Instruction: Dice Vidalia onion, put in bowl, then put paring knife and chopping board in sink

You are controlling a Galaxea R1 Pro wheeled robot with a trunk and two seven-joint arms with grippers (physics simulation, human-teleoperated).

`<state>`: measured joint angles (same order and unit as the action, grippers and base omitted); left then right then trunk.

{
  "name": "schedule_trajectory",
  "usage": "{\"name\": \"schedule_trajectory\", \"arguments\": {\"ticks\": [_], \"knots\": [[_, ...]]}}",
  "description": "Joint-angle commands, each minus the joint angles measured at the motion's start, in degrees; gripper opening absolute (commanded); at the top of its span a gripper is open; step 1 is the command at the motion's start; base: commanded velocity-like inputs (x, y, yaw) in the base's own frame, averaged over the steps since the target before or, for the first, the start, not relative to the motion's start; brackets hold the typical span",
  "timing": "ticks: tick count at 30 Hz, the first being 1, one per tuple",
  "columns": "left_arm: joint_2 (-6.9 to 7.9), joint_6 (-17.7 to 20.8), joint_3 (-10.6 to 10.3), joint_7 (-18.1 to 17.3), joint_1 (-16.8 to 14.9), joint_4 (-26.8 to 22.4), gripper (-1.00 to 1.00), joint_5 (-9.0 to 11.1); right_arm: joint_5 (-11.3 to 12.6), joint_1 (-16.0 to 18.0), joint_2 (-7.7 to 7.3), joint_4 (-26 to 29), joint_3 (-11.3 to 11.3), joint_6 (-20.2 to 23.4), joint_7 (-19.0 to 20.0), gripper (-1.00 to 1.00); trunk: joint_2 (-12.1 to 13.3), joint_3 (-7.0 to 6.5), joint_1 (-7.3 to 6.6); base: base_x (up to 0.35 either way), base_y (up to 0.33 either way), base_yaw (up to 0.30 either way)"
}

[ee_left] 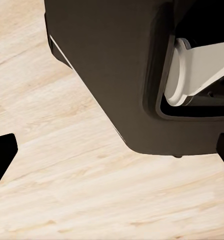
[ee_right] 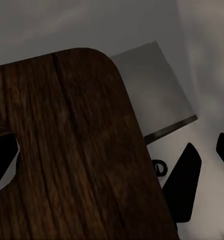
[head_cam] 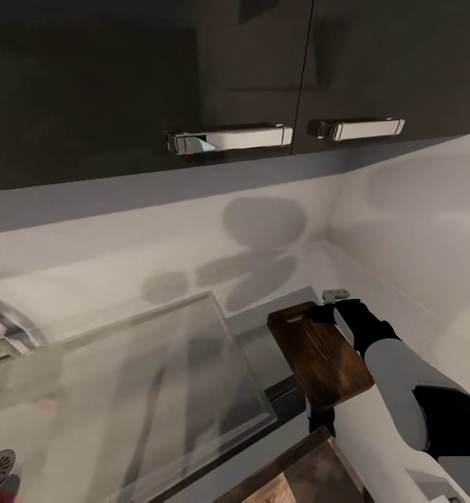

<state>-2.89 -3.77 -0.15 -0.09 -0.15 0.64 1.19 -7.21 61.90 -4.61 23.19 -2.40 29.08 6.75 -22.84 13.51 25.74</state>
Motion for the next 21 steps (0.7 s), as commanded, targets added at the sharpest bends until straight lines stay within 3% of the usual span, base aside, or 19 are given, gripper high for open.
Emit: {"name": "schedule_trajectory", "arguments": {"ticks": [1, 21], "knots": [[-0.01, -0.28, -0.02, -0.01, -0.03, 0.06, 1.0, 0.13, -0.79, -0.02, 0.01, -0.25, -0.1, 0.28, 0.45, 1.0, -0.08, 0.11, 0.04, 0.0, 0.0, 0.0], [-0.01, -0.28, -0.02, 0.0, -0.03, 0.06, 1.0, 0.13, -0.87, -0.02, 0.15, -1.03, 0.08, 0.28, 0.37, 1.0, -0.08, 0.11, 0.04, 0.0, 0.0, 0.0]]}}
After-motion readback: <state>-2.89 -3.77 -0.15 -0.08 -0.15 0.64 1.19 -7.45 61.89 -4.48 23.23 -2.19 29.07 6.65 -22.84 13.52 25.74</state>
